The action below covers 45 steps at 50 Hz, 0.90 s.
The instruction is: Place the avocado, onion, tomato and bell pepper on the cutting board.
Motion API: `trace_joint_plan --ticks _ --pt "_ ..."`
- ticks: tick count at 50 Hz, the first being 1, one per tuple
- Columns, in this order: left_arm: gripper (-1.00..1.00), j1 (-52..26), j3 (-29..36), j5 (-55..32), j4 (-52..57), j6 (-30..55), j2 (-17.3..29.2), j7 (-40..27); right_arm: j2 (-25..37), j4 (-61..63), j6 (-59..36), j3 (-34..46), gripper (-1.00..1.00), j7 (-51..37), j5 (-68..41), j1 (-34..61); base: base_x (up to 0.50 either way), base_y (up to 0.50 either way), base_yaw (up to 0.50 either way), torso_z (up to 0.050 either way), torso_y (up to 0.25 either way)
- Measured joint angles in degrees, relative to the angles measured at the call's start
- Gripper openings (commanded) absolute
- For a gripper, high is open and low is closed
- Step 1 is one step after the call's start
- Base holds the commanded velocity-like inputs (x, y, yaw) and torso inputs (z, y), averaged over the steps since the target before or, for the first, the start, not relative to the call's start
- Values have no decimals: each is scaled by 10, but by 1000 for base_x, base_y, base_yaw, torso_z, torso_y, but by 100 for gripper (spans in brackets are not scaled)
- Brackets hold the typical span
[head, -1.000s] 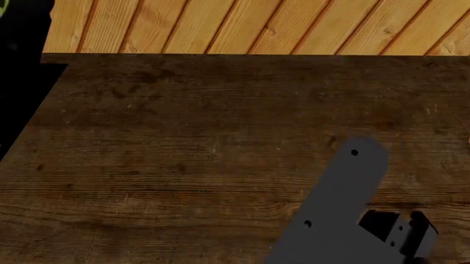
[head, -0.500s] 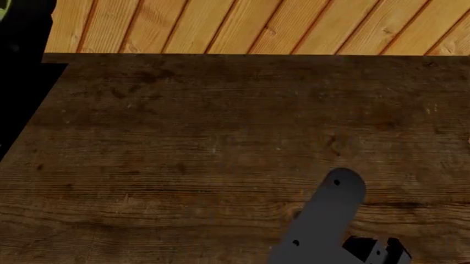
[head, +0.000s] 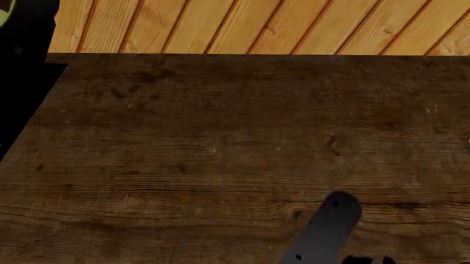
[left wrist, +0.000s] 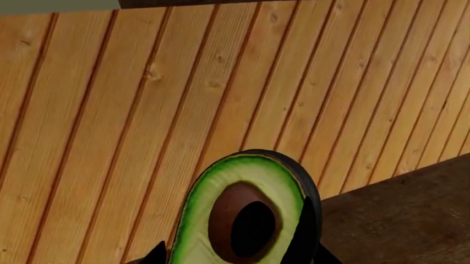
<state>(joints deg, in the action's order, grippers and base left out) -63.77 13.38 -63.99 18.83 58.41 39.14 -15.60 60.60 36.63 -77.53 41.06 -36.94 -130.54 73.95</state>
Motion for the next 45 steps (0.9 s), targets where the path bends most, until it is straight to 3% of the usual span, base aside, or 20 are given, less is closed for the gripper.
trace_joint_plan --ticks 34,35,45 --pt "-100 15 0 -1 2 -11 5 2 8 4 12 -39 100 82 137 -134 0 0 0 0 1" --pt "-100 15 0 -1 2 -11 5 3 8 4 13 -40 -100 83 140 -137 0 0 3 0 0" --pt "-100 19 1 -1 1 -15 5 4 11 5 19 -39 -100 77 142 -141 0 0 0 0 0"
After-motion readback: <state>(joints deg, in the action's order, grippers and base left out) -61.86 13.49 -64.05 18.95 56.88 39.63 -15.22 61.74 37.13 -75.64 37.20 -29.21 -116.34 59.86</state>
